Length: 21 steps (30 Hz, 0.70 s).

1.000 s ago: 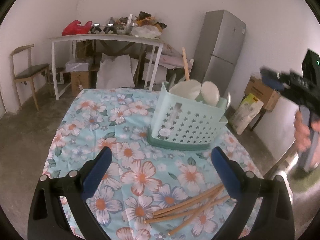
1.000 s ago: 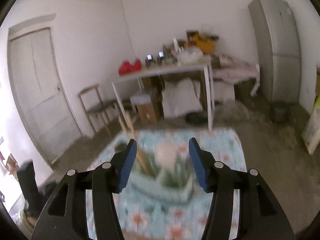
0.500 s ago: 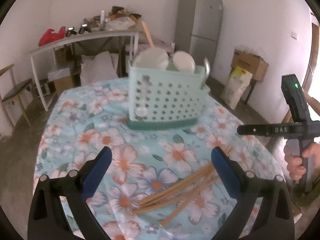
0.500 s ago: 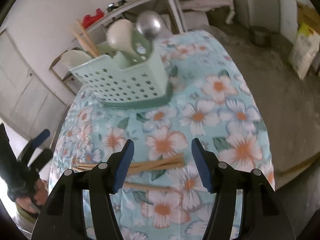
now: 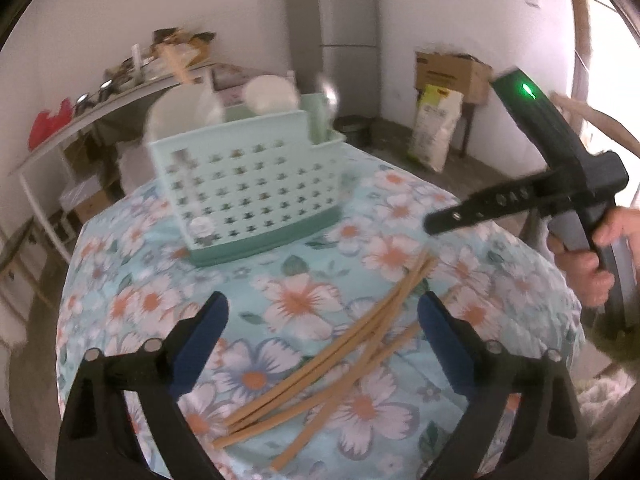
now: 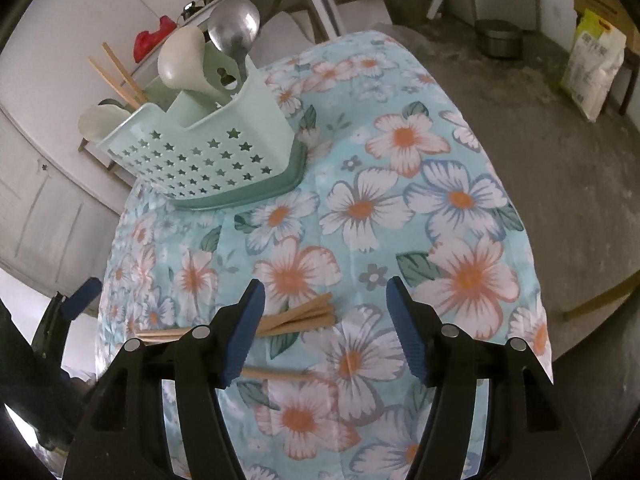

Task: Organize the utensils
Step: 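Move the left gripper to the loose chopsticks and grasp one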

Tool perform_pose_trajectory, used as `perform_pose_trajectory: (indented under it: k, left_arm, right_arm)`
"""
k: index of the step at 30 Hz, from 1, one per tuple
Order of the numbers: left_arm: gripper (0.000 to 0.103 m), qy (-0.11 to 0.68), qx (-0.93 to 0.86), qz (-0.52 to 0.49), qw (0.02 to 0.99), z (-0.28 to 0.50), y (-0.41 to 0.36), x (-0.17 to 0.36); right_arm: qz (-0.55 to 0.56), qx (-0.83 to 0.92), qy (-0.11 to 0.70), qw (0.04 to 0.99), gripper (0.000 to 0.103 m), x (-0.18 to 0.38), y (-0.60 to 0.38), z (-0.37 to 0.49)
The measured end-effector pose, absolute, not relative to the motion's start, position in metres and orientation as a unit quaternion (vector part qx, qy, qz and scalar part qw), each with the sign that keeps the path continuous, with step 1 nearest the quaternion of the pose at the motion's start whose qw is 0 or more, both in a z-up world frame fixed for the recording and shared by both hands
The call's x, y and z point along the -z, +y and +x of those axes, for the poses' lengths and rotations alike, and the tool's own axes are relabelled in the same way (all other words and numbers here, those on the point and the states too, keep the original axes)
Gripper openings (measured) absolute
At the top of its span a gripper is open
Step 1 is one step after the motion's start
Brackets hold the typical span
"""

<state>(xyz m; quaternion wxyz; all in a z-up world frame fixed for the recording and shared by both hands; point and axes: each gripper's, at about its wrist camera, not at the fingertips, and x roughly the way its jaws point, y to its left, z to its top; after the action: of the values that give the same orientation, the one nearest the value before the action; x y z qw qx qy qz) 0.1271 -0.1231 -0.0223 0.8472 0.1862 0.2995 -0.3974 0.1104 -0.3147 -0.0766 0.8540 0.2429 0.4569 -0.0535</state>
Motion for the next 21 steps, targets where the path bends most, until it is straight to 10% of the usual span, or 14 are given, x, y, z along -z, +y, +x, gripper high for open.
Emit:
perform_pose_trajectory:
  k: [21]
  left_arm:
    - [0.009,0.351,0.460,0.294,0.761,0.127,-0.203,0.076]
  right_arm:
    - [0.275,0.050,0.455,0.846,0.061,0.084,-0.331,0.112]
